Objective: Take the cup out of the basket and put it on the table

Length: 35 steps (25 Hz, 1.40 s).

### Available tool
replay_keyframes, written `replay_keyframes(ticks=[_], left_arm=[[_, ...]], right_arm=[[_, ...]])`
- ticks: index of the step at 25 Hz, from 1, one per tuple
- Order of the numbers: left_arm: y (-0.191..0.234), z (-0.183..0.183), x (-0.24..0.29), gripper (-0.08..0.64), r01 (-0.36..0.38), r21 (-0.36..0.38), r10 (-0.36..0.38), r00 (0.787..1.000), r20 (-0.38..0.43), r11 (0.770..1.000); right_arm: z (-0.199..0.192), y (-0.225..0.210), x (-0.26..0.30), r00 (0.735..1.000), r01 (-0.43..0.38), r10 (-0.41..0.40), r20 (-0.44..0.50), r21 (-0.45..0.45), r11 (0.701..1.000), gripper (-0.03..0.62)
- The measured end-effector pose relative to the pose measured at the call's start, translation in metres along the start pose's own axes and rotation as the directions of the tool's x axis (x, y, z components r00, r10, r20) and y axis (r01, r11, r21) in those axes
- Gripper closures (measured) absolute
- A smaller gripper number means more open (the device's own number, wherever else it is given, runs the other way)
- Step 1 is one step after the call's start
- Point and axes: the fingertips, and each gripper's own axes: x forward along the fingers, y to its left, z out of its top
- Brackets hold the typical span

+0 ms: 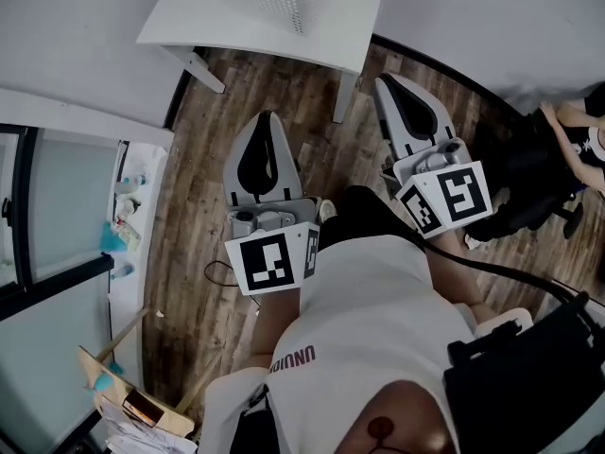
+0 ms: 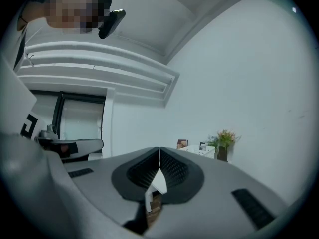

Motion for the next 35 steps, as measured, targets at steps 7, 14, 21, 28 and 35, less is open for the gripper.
replay_keyframes(ticks=[7, 14, 21, 28, 35], left_arm=[[0.020, 0.000, 0.018, 0.548, -0.018, -0.004, 0.018, 1.000, 0.006, 1.000], [0.032, -0.005, 0.055, 0.548, -0.035, 0.012, 0.035, 0.999, 0.004, 0.999], [0.040, -0.014, 0.097, 0.548, -0.054, 0.021, 0.055, 0.998, -0.012, 0.998], [0.050, -0.012, 0.162, 0.548, -0.090, 0.053, 0.091, 0.996, -0.012, 0.995], [0.058, -0.018, 0.210, 0.548, -0.129, 0.044, 0.129, 0.992, -0.010, 0.991]], right_arm=[[-0.001, -0.004, 0.024, 1.000, 0.002, -0.002, -0.011, -0.006, 1.000, 0.574], [0.002, -0.027, 0.063, 1.000, -0.013, 0.013, 0.002, -0.001, 1.000, 0.574], [0.013, -0.052, 0.110, 0.999, -0.043, 0.044, 0.020, -0.015, 0.999, 0.574], [0.021, -0.091, 0.170, 0.996, -0.090, 0.090, 0.014, -0.030, 0.995, 0.574], [0.026, -0.119, 0.220, 0.988, -0.152, 0.154, 0.022, -0.084, 0.985, 0.574]])
